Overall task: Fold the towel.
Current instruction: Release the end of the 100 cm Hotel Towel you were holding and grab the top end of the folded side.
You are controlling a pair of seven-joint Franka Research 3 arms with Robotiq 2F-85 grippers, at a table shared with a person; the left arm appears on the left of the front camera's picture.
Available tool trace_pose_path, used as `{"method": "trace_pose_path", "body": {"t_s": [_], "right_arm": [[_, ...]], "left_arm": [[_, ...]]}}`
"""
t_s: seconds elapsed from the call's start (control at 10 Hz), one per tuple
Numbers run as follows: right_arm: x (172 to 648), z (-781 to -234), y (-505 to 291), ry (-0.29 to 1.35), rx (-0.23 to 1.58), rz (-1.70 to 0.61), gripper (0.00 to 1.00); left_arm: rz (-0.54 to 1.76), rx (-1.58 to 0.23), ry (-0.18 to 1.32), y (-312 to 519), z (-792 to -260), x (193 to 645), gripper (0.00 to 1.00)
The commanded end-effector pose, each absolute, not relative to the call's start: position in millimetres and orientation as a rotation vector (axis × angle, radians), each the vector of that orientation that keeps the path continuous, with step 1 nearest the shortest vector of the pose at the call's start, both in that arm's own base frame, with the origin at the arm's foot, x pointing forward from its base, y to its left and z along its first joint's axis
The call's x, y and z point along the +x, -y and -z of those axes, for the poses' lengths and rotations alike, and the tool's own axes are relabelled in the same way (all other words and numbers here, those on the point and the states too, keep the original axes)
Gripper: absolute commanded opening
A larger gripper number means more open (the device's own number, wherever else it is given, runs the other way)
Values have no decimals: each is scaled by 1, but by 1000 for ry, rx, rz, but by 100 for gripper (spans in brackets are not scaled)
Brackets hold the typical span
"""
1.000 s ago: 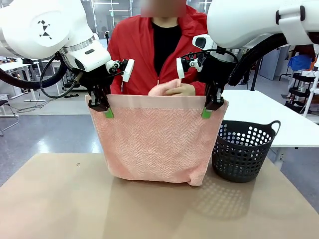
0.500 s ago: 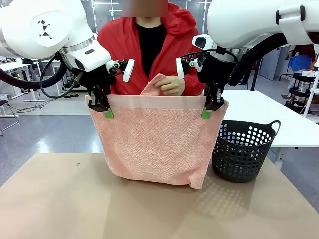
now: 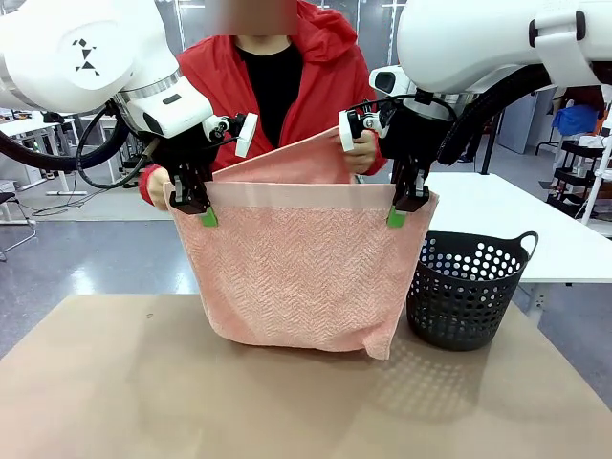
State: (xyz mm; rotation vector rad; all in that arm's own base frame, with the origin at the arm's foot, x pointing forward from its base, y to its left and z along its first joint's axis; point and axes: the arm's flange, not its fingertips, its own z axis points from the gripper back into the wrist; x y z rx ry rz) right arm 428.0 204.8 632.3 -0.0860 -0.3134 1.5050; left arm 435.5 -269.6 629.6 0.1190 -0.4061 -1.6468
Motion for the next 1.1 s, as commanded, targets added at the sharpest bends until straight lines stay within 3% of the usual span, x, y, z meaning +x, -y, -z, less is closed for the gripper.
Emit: {"method": "trace_pose_path", "body": {"t_s": [0.0, 1.0], "right_arm": [[428, -634, -203, 313, -95, -1505, 0], [428, -634, -203, 313, -95, -1505, 0]], "left_arm": [[1646, 123, 406, 268, -630, 436, 0], [1646, 123, 406, 268, -630, 436, 0]]}}
